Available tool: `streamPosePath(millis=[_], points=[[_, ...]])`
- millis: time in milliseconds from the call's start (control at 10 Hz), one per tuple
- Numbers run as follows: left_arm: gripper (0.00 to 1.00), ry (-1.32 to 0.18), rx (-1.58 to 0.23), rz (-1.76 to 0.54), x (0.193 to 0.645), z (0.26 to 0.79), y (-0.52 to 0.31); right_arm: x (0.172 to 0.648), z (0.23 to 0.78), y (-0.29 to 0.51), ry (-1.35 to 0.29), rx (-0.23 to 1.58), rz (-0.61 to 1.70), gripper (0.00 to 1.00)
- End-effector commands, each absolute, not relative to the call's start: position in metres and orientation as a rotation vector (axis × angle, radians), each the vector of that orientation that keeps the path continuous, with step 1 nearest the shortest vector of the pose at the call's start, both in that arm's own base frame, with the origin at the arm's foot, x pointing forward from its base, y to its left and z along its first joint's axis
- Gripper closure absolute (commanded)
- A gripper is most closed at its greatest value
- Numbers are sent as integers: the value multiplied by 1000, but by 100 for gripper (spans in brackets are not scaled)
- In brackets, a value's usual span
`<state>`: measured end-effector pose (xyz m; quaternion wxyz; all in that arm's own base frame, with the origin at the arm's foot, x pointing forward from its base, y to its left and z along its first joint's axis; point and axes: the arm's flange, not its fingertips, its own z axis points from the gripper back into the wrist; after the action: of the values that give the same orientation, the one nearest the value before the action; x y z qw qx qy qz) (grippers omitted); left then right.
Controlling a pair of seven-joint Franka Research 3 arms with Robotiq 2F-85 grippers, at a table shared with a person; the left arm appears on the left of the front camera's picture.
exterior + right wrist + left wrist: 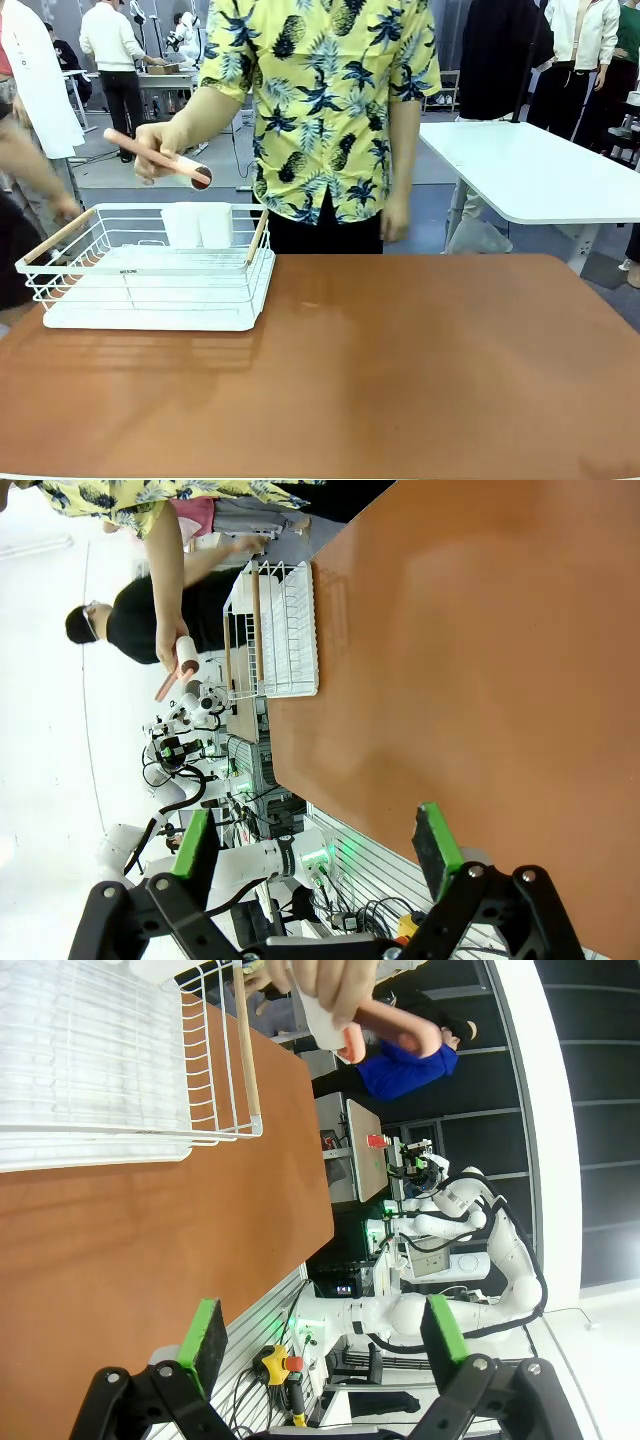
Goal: Clean the table.
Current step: Pick up the Lint Roller when the human hands it over.
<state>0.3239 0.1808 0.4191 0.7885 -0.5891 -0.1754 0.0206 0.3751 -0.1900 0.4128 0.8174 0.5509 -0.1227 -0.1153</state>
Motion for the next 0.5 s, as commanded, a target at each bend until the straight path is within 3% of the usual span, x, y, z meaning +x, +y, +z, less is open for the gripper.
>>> streamPosePath(millis=[0,400], points=[[0,-385,-1281,46,323,421,182,374,415,-190,-266,1177,-241,0],[0,-385,-1281,46,323,421,182,374,415,-190,-266,1177,-241,0]])
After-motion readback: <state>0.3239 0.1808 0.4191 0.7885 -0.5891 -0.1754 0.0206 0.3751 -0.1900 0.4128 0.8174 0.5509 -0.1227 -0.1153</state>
